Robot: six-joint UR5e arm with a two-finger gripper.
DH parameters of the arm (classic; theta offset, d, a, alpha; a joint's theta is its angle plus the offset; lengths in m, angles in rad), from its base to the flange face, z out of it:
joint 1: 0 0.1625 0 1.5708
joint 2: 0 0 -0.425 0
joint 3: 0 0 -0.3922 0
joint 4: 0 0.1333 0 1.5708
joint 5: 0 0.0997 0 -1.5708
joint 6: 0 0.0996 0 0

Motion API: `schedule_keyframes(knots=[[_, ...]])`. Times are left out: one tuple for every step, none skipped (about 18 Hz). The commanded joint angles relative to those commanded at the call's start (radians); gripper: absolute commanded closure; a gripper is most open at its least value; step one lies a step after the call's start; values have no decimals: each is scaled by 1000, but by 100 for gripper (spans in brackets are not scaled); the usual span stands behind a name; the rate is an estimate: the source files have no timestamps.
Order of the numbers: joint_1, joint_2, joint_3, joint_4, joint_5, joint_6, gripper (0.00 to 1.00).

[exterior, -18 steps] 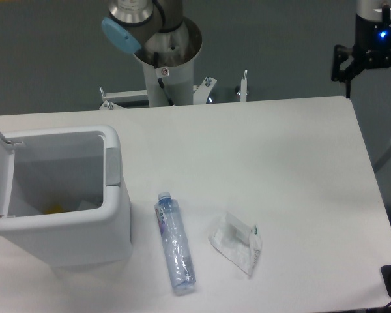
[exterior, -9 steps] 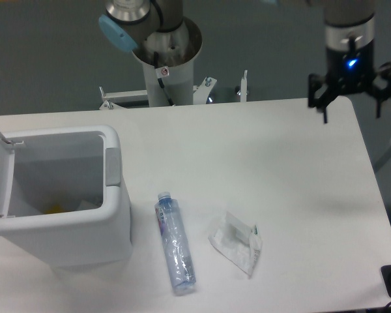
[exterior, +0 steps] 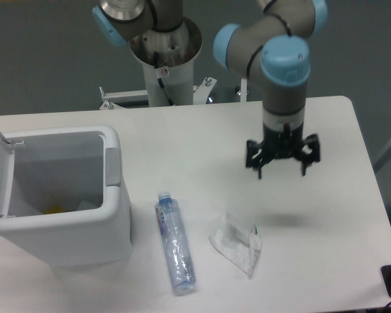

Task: Place the trash in the trash can
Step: 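Move the gripper from its raised pose toward the crumpled plastic bag, then lower the gripper onto the clear plastic bag and close on it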

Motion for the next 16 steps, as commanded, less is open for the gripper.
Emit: schedule_keyframes(knots=[[-2,-14,-2,2,-18,-12,0],[-5,-38,0,3,-32,-44,0],[-14,-52,3,8,-42,-72,0],[-20,-77,14,12,-51,-106,0],[-26,-97,23,12,-52,-117,0],[-41,-124,31,14,-52,-127,0],[-44,-138,32,15,-51,-128,0],[-48,-147,38,15,-51,-129,0],[-48,-152,41,15,-51,-131,0],[-48,-160,41,21,-51,-131,0],[-49,-170,40,44,-49,-131,0],[-55,-184,38,61,-46,-132,0],[-60,-192,40,66,-45,-135,0],[-61,-196,40,69,-42,-144,0],[-60,-201,40,69,-36,-146,0],[-61,-204,40,71,-29,-147,0]])
